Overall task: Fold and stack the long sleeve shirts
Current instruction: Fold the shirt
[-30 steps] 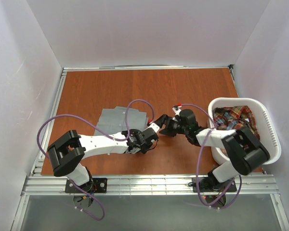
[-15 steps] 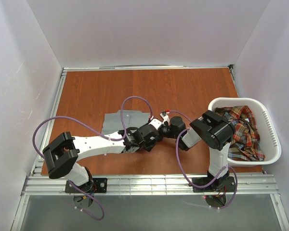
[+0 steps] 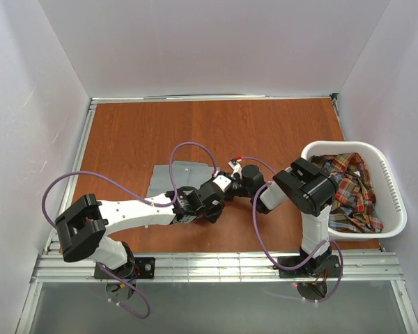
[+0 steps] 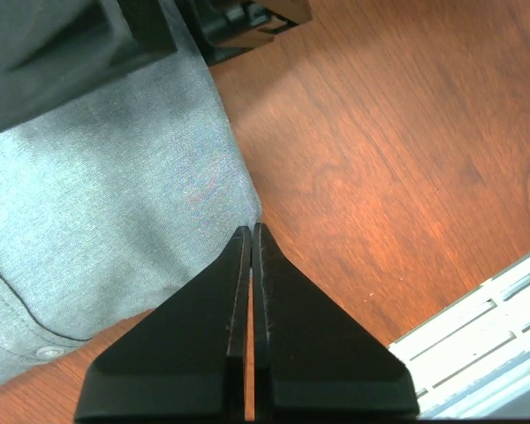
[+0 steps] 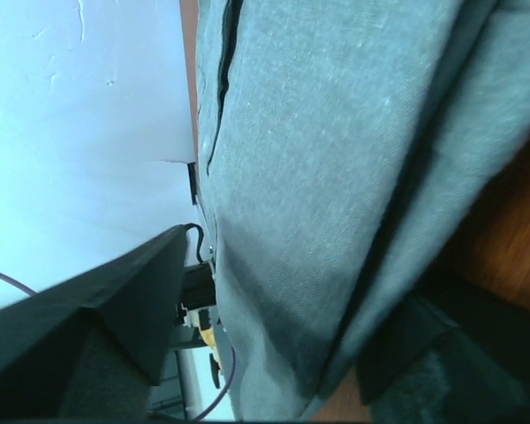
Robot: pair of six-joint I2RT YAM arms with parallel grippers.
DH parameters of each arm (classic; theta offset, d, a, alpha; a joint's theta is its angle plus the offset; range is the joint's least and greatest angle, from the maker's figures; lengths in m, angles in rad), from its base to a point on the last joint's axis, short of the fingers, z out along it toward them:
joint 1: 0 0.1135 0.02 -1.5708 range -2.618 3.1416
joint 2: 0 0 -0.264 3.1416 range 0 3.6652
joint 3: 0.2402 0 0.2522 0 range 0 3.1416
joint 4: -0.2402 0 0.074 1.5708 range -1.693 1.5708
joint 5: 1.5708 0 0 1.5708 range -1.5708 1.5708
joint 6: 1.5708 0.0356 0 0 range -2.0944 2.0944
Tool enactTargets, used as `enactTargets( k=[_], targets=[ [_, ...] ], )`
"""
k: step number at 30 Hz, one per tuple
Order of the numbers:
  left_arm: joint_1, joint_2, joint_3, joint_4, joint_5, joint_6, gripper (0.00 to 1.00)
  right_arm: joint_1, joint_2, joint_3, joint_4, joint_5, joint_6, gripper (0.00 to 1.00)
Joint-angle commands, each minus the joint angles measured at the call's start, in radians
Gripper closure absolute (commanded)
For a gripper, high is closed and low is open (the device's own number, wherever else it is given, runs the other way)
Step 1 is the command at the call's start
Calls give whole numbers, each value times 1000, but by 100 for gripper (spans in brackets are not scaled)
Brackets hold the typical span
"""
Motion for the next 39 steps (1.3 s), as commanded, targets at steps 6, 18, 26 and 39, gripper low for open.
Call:
enactTargets(
  k=[6, 18, 26, 39],
  targets=[
    [-6, -35, 7, 42, 16, -47, 99, 3, -13, 32, -41, 4, -69, 83],
    [80, -105, 159, -53, -8, -102, 25, -81, -284, 40, -510, -13, -305, 99],
    [339, -187, 240, -136, -8, -102, 8, -225, -492, 225, -1173, 12, -693, 99],
    [652, -332, 16, -153, -19, -119, 2, -333, -371, 1219, -2316, 510, -1162, 99]
  ],
)
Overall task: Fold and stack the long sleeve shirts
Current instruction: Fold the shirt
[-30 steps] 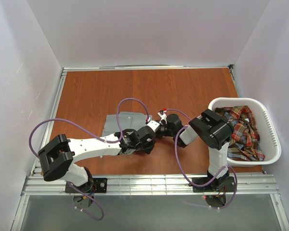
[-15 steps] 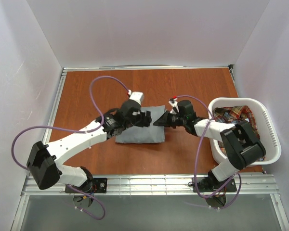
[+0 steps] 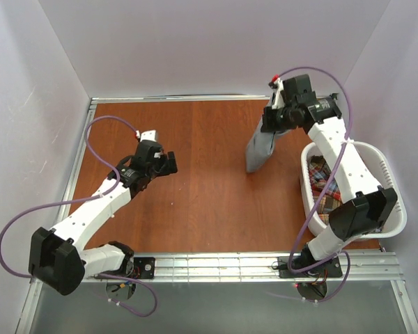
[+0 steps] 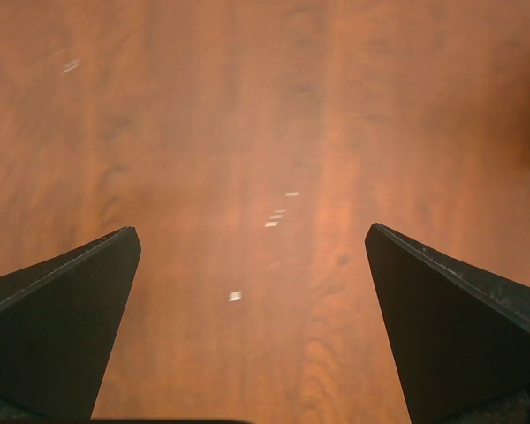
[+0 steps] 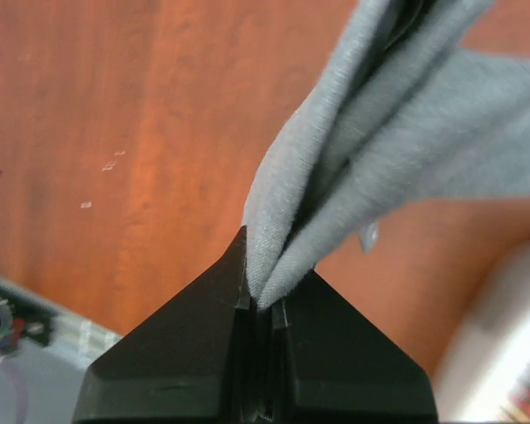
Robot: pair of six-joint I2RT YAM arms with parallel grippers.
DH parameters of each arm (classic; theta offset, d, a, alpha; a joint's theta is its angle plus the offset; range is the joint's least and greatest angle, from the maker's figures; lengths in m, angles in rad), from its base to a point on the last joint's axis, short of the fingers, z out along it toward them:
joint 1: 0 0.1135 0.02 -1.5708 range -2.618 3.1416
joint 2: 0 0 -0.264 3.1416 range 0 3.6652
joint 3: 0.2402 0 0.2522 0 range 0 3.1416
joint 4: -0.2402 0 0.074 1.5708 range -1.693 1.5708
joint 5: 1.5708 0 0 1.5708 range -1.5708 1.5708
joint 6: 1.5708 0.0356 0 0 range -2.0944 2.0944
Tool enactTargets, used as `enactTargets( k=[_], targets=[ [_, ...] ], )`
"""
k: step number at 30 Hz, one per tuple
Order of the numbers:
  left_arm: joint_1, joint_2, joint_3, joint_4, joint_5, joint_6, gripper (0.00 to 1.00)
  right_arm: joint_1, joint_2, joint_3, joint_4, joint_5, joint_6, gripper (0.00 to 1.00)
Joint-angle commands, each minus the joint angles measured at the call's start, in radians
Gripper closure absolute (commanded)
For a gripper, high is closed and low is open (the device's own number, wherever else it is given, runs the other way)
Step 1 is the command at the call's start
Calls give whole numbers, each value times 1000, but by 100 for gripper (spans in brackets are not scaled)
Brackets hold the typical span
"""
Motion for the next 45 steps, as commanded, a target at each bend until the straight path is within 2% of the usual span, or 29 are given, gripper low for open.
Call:
enactTargets(
  k=[1, 2, 5, 9, 13, 16, 21, 27, 29, 32, 33, 35, 38, 42, 45],
  targets=[
    [63, -90, -61, -31, -16, -13, 2, 25, 90, 247, -385, 239, -130, 99],
    [85, -105, -102, -28, -17, -12, 2, 38, 118, 362, -428, 332, -128, 99],
    [109, -180, -185, 0, -22, -12, 2, 120, 160, 372, -442, 426, -122, 99],
    [117, -254, -276, 46, -14, -39, 2, 303, 267, 309, -442, 563, -78, 99],
    [120, -275, -285, 56, -17, -67, 2, 429, 481, 376, -442, 651, -73, 99],
    [129, -275, -280, 40, -49, -84, 2, 515, 614, 496, -442, 628, -82, 99],
    [131, -338, -288, 9, -92, -131, 2, 635, 749, 573, -440, 580, -73, 99],
    [132, -422, -283, -95, -97, -246, 2, 703, 789, 596, -381, 455, -47, 98],
    [132, -444, -279, -117, -83, -266, 2, 719, 784, 579, -344, 386, -45, 94],
    [131, -479, -257, -181, -56, -301, 2, 747, 775, 539, -281, 290, -41, 77],
    [132, -489, -254, -190, -40, -308, 2, 752, 764, 528, -263, 270, -42, 67],
    [132, -513, -248, -218, -26, -332, 2, 767, 751, 509, -243, 214, -44, 60],
    [131, -532, -256, -246, 3, -369, 2, 776, 676, 461, -197, 132, -47, 52],
    [132, -530, -285, -234, 55, -395, 2, 776, 474, 291, -126, 92, -45, 38],
    [131, -492, -308, -175, 127, -401, 2, 759, 343, 182, -63, 121, -24, 36]
  ],
)
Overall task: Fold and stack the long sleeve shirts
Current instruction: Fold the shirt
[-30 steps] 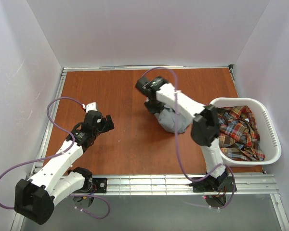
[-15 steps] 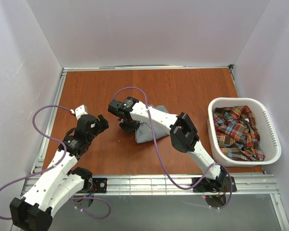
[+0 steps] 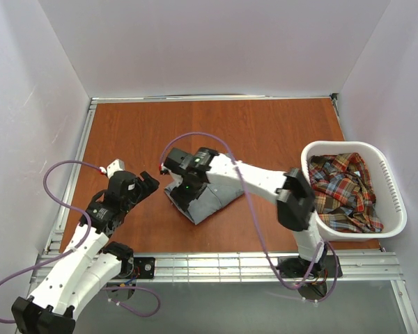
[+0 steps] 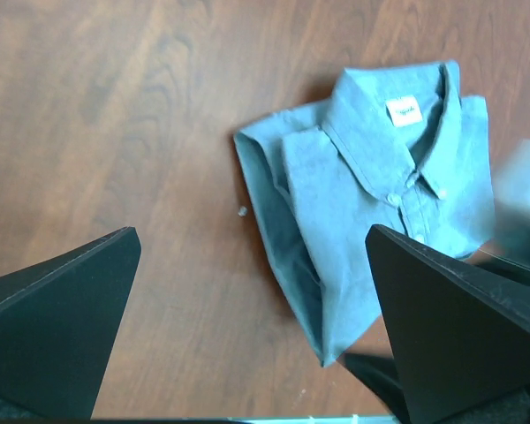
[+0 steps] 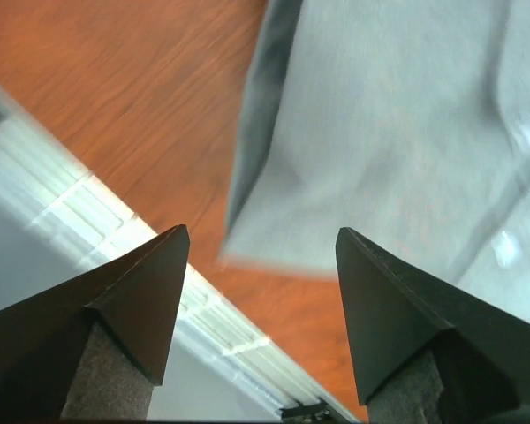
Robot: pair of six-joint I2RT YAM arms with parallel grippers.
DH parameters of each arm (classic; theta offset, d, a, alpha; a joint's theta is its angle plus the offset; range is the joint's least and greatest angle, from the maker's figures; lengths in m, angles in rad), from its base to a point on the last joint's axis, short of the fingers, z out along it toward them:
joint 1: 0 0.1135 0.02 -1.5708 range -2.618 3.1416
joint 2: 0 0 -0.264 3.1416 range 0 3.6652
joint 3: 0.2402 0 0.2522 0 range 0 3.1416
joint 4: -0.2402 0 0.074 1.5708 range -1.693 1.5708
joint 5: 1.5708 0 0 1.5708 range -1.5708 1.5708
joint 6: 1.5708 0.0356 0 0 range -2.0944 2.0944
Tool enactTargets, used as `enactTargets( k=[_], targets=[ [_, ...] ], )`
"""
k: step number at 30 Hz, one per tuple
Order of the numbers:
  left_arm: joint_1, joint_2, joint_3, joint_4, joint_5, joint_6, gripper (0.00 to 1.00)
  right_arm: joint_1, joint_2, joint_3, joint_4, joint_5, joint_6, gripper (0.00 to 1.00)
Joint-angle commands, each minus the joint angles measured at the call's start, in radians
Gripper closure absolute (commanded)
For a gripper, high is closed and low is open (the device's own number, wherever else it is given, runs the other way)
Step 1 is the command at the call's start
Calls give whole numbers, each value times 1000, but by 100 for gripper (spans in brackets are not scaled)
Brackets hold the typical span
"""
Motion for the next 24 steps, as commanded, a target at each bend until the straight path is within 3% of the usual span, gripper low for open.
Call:
enactTargets(
  k=[1, 4, 5, 8, 12, 17, 24],
  targets=[
    [5, 42, -26, 41, 105, -31, 2, -28, -207, -126, 109, -6, 33, 37],
    [5, 123, -65, 143, 196, -30, 6, -59, -289, -245, 195, 10, 48, 39],
    [5, 143, -72, 198, 231, -31, 11, -59, -301, -263, 214, 11, 49, 41],
    [6, 218, -94, 289, 222, -50, 17, -57, -324, -329, 321, -8, 57, 47],
    [21, 302, -115, 375, 210, -80, 21, -53, -355, -426, 544, -15, 79, 47],
    [106, 376, -154, 469, 236, -86, 25, -39, -317, -440, 655, 5, 57, 42],
    [175, 451, -198, 588, 334, -99, 37, -20, -214, -394, 743, 89, 53, 42]
  ],
)
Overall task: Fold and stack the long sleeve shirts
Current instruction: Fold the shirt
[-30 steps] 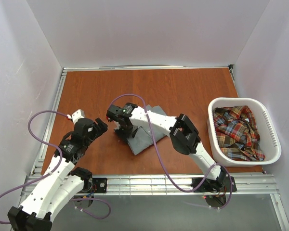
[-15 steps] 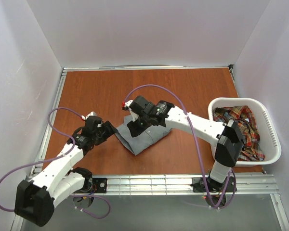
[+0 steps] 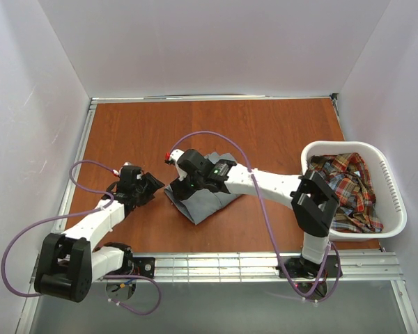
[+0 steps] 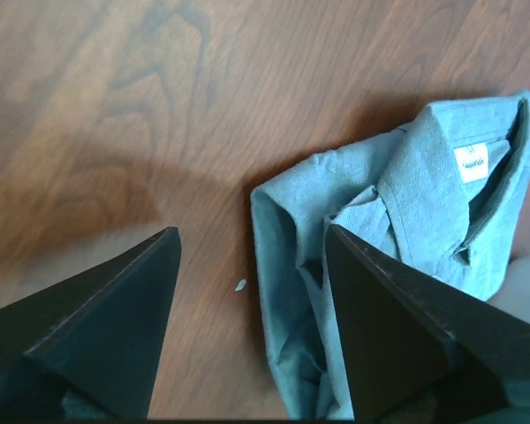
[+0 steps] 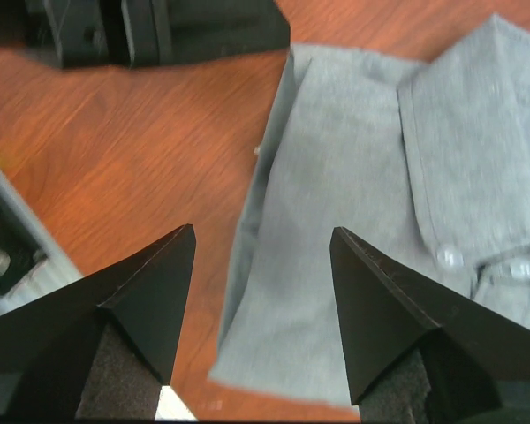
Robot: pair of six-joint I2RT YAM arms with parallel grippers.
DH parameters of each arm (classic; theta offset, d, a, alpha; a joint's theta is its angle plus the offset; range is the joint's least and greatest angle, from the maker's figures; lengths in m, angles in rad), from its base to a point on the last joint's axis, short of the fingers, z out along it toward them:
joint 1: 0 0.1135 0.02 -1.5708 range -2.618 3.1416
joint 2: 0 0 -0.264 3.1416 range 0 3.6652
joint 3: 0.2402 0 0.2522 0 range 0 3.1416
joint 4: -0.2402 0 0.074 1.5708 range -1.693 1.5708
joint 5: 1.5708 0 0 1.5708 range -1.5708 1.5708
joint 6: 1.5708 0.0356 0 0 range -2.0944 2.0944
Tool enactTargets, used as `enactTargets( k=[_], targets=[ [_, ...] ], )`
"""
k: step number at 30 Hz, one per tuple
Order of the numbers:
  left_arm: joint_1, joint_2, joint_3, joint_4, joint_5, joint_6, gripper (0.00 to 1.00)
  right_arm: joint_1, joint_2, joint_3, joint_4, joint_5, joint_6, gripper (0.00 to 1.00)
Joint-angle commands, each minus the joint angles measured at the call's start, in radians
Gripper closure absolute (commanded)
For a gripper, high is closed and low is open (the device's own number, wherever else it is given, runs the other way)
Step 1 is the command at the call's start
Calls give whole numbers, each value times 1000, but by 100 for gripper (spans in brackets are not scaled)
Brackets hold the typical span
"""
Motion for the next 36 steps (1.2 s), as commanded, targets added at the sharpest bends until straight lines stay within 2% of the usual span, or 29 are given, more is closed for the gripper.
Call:
enactTargets(
  k=[1, 13, 19, 23, 29, 33, 36],
  targets=[
    [12, 31, -23, 107, 78, -9, 38, 12, 55, 50, 100, 69, -9, 42],
    [12, 168, -67, 232, 142, -23, 46, 16, 160, 102, 114, 170, -23, 42],
    [12, 168, -90, 235, 137, -12, 60, 25, 197, 105, 103, 213, -34, 44],
    [12, 168, -116, 285, 141, -12, 68, 39, 222, 122, 97, 221, -43, 50],
    [12, 174, -142, 331, 164, -1, 82, 67, 245, 147, 89, 247, -57, 50],
    [12, 179, -164, 367, 176, -6, 88, 81, 269, 164, 66, 325, -52, 50],
    [12, 177, -170, 380, 179, -6, 92, 82, 274, 164, 60, 391, -43, 55]
  ],
)
